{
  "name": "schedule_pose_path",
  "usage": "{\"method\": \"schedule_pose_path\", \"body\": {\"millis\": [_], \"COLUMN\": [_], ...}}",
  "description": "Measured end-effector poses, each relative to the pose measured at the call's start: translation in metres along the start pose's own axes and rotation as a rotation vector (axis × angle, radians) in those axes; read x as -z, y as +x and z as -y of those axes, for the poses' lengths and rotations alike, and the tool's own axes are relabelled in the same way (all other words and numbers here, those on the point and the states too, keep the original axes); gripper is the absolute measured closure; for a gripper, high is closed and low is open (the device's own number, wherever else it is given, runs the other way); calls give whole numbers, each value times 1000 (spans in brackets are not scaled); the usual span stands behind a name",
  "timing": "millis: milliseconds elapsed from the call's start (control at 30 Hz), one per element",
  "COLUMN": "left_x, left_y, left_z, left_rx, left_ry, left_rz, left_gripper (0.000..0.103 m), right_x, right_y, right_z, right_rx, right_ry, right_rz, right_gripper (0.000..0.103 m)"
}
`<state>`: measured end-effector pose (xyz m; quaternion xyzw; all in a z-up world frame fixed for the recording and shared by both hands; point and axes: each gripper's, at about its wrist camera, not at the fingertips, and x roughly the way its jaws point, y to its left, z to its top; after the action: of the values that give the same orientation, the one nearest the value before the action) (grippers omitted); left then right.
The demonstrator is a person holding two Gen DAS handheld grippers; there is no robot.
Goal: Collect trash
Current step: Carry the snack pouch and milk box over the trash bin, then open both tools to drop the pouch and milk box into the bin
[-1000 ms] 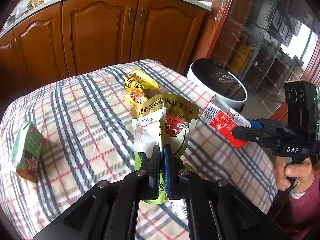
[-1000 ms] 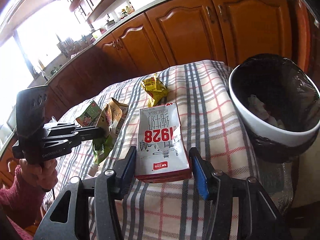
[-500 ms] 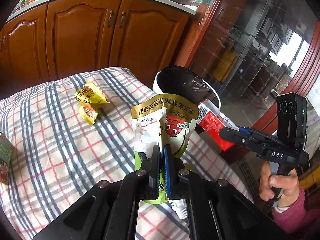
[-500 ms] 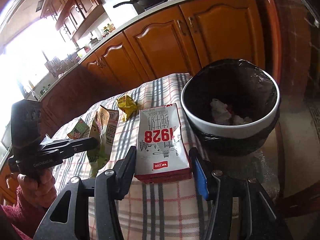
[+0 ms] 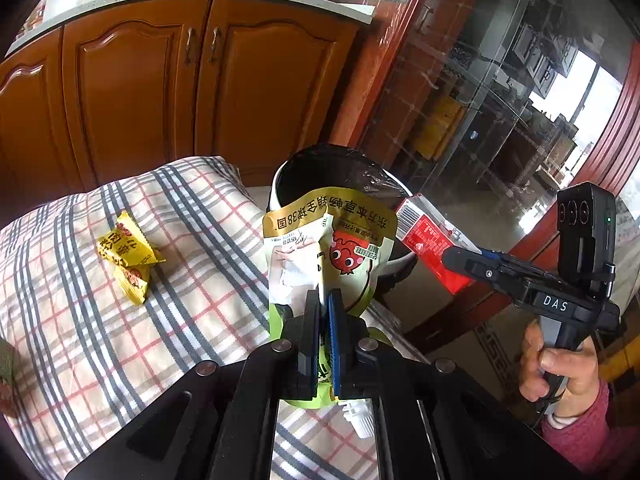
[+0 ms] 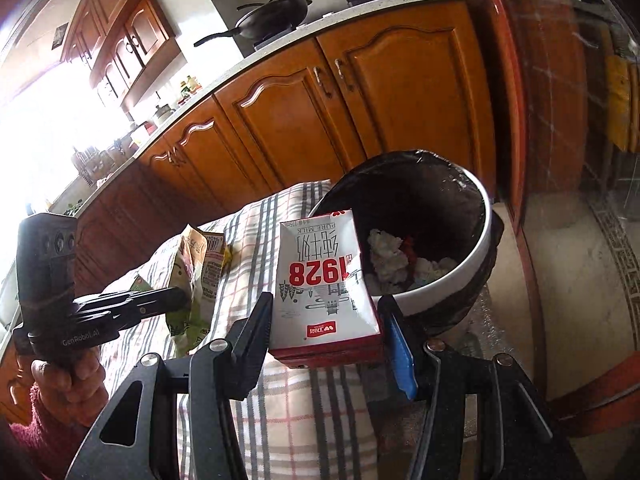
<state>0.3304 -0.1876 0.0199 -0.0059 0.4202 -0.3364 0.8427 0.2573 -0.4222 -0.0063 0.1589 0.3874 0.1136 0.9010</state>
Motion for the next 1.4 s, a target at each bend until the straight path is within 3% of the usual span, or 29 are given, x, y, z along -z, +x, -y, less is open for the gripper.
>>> {"method": "schedule_pose_path", "body": {"millis": [467,933,1400], "left_x": [-53,-109,-121], "left_y": [40,109,150], "left_z": [21,38,45], "left_rx": [-20,-59,-76], "left_ry": [45,68,83], "left_rz": [-39,-155,-216], "left_gripper": [101,101,100], "right_x": [-25,-59,-63], "right_y": [10,38,58], "right_z": [26,49,62], "right_rx": [62,139,159], "right_ry": [14,-10,-17], "right_rz": [-1,-61,-111], "right_gripper": [50,50,50]}}
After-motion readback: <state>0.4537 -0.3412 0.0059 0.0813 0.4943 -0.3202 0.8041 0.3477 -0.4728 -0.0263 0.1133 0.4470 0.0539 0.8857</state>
